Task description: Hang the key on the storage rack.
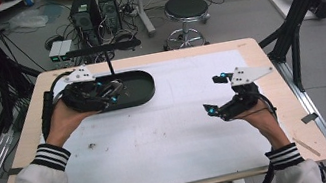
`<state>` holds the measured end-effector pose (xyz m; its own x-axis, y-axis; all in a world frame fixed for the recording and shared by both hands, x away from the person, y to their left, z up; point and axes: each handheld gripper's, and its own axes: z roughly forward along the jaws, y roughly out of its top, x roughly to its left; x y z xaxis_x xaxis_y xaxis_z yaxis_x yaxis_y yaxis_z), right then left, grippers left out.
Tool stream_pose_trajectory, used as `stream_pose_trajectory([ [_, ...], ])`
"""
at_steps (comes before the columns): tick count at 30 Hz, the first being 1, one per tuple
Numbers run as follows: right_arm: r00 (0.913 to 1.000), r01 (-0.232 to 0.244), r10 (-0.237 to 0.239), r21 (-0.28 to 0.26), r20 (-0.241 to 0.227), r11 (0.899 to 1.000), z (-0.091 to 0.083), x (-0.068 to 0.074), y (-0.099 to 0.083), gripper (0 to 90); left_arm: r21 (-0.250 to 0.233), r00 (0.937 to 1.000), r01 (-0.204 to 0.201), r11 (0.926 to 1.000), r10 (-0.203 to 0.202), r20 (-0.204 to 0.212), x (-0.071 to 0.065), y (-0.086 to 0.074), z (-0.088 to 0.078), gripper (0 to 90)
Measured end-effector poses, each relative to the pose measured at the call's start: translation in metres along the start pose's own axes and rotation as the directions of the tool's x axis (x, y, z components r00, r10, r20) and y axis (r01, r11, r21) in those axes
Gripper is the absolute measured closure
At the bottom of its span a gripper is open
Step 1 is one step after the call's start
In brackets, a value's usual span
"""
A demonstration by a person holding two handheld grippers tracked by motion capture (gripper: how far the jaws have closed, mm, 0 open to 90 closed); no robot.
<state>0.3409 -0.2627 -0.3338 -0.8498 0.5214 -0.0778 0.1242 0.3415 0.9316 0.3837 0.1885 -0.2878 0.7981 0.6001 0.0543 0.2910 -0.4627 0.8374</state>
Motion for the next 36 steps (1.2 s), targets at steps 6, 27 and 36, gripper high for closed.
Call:
stream_pose_trajectory([
  [6,0.9932,-0.049,0.054,-0.046,0.104,0.998,-0.015,-0.001,-0.031,0.4,-0.019,0.9925,0.063,0.9978,-0.065,-0.103,0.019,0.0,-0.011,48.8],
  [27,0.9548,-0.109,0.169,-0.243,0.245,0.964,-0.036,0.007,-0.103,0.3,-0.072,0.9448,0.157,0.985,-0.171,-0.28,0.059,0.011,-0.014,48.8],
  [36,0.9512,-0.093,0.168,-0.278,0.259,0.956,-0.035,0.013,-0.121,0.4,-0.089,0.9317,0.16,0.9831,-0.18,-0.315,0.071,0.018,-0.008,48.8],
])
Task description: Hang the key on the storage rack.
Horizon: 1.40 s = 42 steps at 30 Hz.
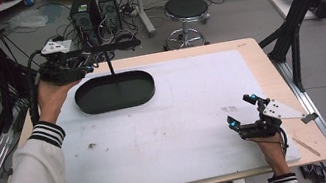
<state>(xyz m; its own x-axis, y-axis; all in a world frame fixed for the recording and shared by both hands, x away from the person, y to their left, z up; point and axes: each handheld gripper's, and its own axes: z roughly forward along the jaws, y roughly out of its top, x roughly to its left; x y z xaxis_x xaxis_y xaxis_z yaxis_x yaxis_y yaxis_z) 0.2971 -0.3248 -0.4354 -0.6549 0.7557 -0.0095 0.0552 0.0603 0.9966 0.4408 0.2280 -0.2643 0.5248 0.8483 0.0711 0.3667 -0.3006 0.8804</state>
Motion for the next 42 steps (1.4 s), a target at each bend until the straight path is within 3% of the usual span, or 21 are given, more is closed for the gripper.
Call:
stream_pose_trajectory([
  [3,0.9999,0.005,-0.005,-0.004,0.011,1.0,0.001,0.001,-0.005,0.3,0.023,0.9995,-0.007,0.9997,0.008,-0.03,0.0,0.002,0.004,48.8],
  [14,0.9998,-0.003,0.003,-0.004,0.017,1.0,0.004,0.001,-0.014,0.3,0.02,0.9983,-0.002,0.9998,0.003,-0.058,0.006,0.008,0.014,48.8],
  [27,0.9995,-0.028,0.029,-0.019,0.013,0.999,0.003,0.0,-0.016,0.4,-0.01,0.9974,0.034,0.9994,-0.035,-0.063,0.014,0.005,0.023,48.8],
  [37,0.9997,-0.023,0.023,-0.015,0.012,1.0,0.003,0.0,-0.016,0.4,-0.035,0.9972,0.028,0.999,-0.03,-0.068,0.011,0.011,0.024,48.8],
  [42,0.9997,-0.023,0.023,-0.014,0.011,1.0,0.003,0.0,-0.016,0.4,-0.011,0.995,0.038,0.9992,-0.039,-0.092,0.013,0.008,0.031,48.8],
])
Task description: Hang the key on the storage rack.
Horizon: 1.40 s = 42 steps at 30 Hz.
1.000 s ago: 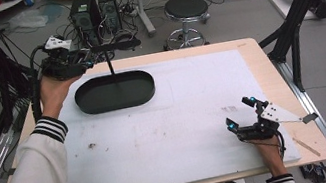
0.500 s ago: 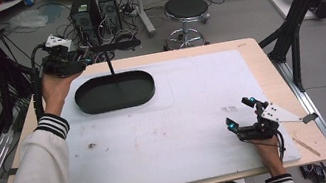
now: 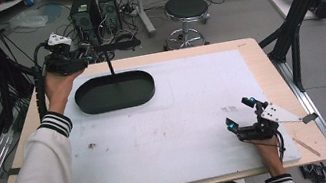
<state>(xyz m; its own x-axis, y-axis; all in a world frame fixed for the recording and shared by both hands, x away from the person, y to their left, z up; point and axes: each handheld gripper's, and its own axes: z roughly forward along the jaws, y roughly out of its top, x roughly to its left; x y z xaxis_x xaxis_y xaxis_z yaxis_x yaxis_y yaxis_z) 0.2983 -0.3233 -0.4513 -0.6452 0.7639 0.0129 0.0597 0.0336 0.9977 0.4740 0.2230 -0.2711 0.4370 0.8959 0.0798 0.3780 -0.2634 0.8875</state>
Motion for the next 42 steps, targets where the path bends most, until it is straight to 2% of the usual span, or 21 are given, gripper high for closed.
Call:
stream_pose_trajectory([
  [4,1.0,0.006,-0.006,0.0,0.002,1.0,0.0,0.0,0.0,0.4,-0.001,0.9995,0.01,1.0,-0.01,-0.03,-0.001,-0.001,0.003,48.8],
  [10,1.0,0.002,-0.002,0.001,0.001,1.0,0.0,0.0,0.0,0.4,0.039,0.9985,0.003,0.9992,-0.001,-0.055,-0.004,-0.003,0.003,48.8],
  [12,1.0,0.0,0.0,0.002,-0.001,1.0,0.0,0.0,0.0,0.4,0.034,0.9981,0.014,0.9993,-0.012,-0.06,-0.004,-0.007,0.002,48.8],
  [15,1.0,0.001,-0.001,0.002,0.0,1.0,0.0,0.0,0.0,0.4,0.057,0.9975,0.022,0.9981,-0.018,-0.069,-0.002,-0.016,0.0,48.8],
  [19,1.0,0.009,-0.009,0.003,0.001,1.0,0.0,0.0,0.0,0.4,0.085,0.9976,0.027,0.996,-0.021,-0.066,-0.002,-0.027,-0.001,48.7],
  [25,1.0,0.005,-0.005,0.005,0.001,1.0,0.0,0.0,0.0,0.4,0.098,0.997,0.045,0.9942,-0.038,-0.067,-0.002,-0.038,0.003,48.7],
  [27,1.0,0.005,-0.005,0.004,0.001,1.0,0.0,0.0,0.0,0.4,0.108,0.997,0.04,0.9933,-0.033,-0.07,-0.004,-0.041,0.006,48.7],
  [31,1.0,0.0,0.0,0.001,0.0,1.0,0.0,0.0,0.0,0.4,0.12,0.9968,0.047,0.9917,-0.039,-0.07,-0.005,-0.047,0.012,48.8],
  [38,1.0,-0.004,0.004,0.0,0.001,1.0,0.0,0.0,0.0,0.4,0.168,0.9967,0.041,0.9849,-0.029,-0.076,-0.007,-0.055,0.026,48.7],
  [40,1.0,-0.005,0.005,0.001,0.0,1.0,0.0,0.0,0.0,0.4,0.166,0.997,0.048,0.9849,-0.037,-0.069,-0.007,-0.057,0.028,48.7],
  [42,1.0,0.004,-0.004,-0.004,0.003,1.0,0.0,-0.001,0.0,0.4,0.165,0.9977,0.035,0.9857,-0.025,-0.063,-0.007,-0.058,0.031,48.7],
])
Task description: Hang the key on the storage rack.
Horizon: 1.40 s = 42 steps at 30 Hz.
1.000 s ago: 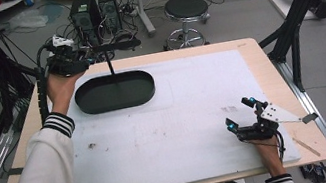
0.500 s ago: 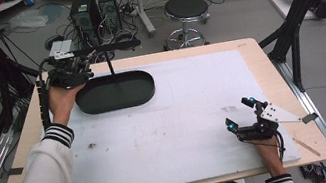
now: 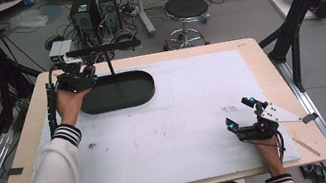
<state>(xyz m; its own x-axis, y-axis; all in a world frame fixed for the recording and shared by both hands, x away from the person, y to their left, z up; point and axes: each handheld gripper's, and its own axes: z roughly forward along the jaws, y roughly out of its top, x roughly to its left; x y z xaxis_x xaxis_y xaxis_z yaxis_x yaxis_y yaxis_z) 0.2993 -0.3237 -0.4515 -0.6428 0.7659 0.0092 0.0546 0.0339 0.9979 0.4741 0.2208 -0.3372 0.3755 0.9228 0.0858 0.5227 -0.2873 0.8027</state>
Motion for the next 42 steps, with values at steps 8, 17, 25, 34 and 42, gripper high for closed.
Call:
stream_pose_trajectory([
  [8,0.9998,-0.017,0.017,0.0,-0.005,1.0,-0.001,0.0,0.0,0.4,-0.031,0.9985,-0.021,0.9993,0.022,0.05,0.006,-0.008,0.007,48.3],
  [17,0.9999,-0.009,0.009,0.0,-0.004,1.0,-0.001,0.0,0.0,0.4,-0.203,0.9871,0.036,0.9785,-0.003,0.16,0.012,-0.019,-0.005,1.7],
  [25,1.0,-0.007,0.007,-0.007,-0.003,1.0,-0.001,-0.001,0.0,0.4,-0.369,0.9622,0.014,0.9292,0.088,0.258,0.008,-0.044,-0.046,1.7],
  [34,1.0,0.0,0.0,-0.002,-0.003,1.0,-0.001,0.001,0.0,0.4,-0.488,0.9439,-0.026,0.8724,0.182,0.275,-0.009,-0.1,-0.092,1.7],
  [42,0.9992,0.039,-0.039,0.008,-0.001,0.999,0.0,0.004,0.0,0.4,-0.537,0.9399,0.037,0.8428,0.154,0.305,-0.013,-0.161,-0.113,1.7],
])
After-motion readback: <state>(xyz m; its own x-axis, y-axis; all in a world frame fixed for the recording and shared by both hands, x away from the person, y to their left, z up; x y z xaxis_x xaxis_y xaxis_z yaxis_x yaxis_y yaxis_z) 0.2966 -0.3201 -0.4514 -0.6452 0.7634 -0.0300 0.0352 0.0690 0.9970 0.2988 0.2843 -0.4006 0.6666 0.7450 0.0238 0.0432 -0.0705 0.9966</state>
